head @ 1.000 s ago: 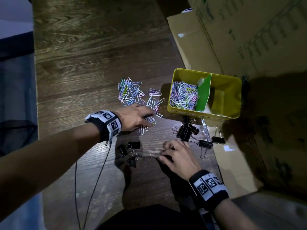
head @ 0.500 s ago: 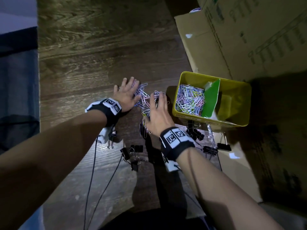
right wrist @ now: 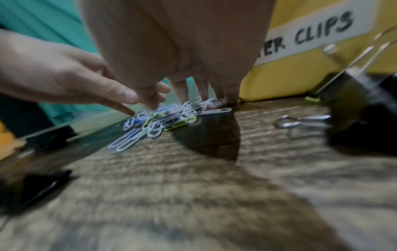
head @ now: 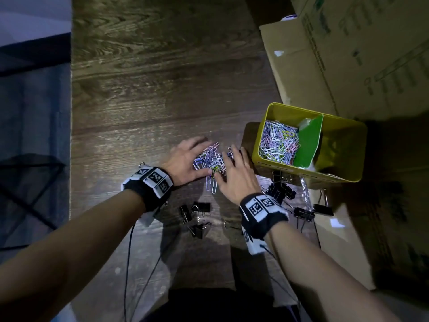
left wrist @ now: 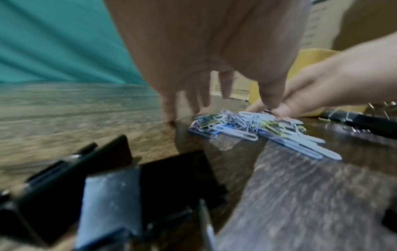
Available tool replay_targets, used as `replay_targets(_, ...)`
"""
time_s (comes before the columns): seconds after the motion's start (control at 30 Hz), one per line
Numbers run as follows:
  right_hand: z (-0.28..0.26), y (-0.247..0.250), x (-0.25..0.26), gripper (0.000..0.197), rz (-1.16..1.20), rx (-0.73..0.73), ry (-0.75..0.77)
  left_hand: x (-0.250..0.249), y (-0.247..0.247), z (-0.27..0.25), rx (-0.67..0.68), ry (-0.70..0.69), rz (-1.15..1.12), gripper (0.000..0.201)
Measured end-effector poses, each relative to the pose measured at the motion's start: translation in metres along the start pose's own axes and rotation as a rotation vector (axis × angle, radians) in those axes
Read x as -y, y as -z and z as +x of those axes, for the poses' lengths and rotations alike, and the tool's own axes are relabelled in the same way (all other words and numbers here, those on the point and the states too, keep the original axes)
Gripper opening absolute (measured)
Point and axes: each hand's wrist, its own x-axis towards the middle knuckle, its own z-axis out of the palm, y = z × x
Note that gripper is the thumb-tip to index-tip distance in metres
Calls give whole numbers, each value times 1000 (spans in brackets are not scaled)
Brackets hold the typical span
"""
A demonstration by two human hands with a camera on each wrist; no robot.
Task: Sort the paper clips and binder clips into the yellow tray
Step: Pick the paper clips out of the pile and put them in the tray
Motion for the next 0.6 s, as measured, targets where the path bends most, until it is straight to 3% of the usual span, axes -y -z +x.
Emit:
replay_targets(0.07, -6, 2, -1, 70, -78, 19, 10, -8, 4, -5, 21, 118, 177, 87)
replay_targets(0.13, -7, 7, 2, 65, -72, -16, 13, -18, 4, -6, 45, 173, 231, 79)
replay_targets(0.4, 5, 18, 6, 37, 226, -87, -133, -28, 0, -7, -51, 227, -58, 41)
replay_targets(0.6, 2, 23, 8, 28, 223, -116, -156, -23, 4, -19, -148, 341, -177, 30)
